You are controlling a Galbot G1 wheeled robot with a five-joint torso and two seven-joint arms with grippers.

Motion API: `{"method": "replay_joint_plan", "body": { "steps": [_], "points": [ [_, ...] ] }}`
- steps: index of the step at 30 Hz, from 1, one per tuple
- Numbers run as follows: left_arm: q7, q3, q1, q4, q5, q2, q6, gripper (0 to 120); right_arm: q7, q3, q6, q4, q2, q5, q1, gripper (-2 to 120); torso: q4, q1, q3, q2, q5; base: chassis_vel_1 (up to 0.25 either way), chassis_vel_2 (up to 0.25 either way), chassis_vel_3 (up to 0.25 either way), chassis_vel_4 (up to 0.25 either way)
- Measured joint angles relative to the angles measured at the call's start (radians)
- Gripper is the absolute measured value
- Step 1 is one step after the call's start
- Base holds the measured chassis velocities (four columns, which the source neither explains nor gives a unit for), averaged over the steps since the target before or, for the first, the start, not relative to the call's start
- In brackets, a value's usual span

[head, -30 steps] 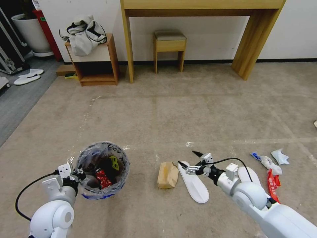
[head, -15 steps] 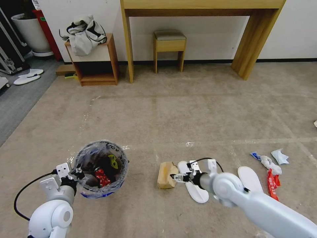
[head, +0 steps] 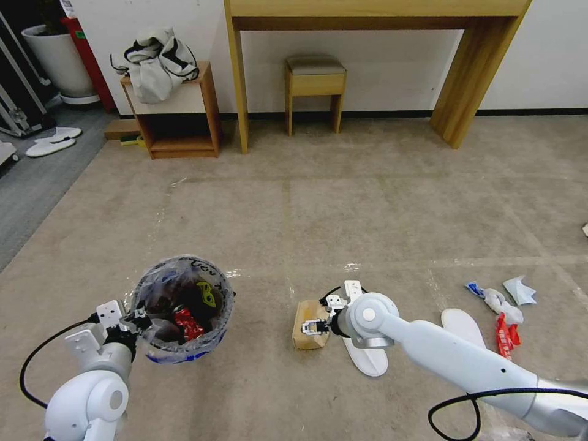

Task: Pick up the trash bin and place the garbage on the floor into it.

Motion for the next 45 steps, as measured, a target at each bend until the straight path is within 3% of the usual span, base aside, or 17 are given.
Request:
{"method": "replay_joint_plan", "body": {
  "steps": [7,18,32,38,40,45],
  "points": [
    [0.007,0.003,-0.007,0.019,-0.007,0.007,-0.01,1,-0.018,-0.001,0.014,-0.073,0.034,-0.014,-0.001,100,0.0,0.0,0.0,0.0,-0.0001,0.0,0.0,0.0,0.0],
    [0.021,0.005,-0.008,0.034,-0.015,0.022,-0.022,1,-0.022,0.009,0.039,-0.189,0.152,-0.061,-0.017,100,0.0002,0.0,0.0,0.0,0.0,0.0,0.0,0.0,0.0],
    [0.033,0.003,-0.001,0.042,-0.017,0.018,-0.04,1,-0.06,0.037,0.047,-0.244,0.198,-0.098,-0.031,100,0.0001,0.0,0.0,0.0,0.0,0.0,0.0,0.0,0.0],
    [0.034,0.005,0.003,0.043,-0.011,0.011,-0.045,1,-0.083,0.037,0.059,-0.277,0.228,-0.153,-0.042,100,0.0001,0.0,0.0,0.0,0.0002,0.0,0.0,0.0,0.0],
    [0.035,0.01,0.007,0.043,-0.001,0.001,-0.05,1,-0.103,0.04,0.098,-0.306,0.239,-0.231,-0.054,100,0.0001,0.0,0.0,0.0,0.0002,0.0,0.0,0.0,0.0],
    [0.035,0.016,0.009,0.041,0.009,-0.008,-0.052,1,-0.118,0.045,0.106,-0.313,0.224,-0.251,-0.056,100,0.0,0.0,0.0,0.0,-0.0001,0.0,0.0,0.0,0.0]
  ]
}}
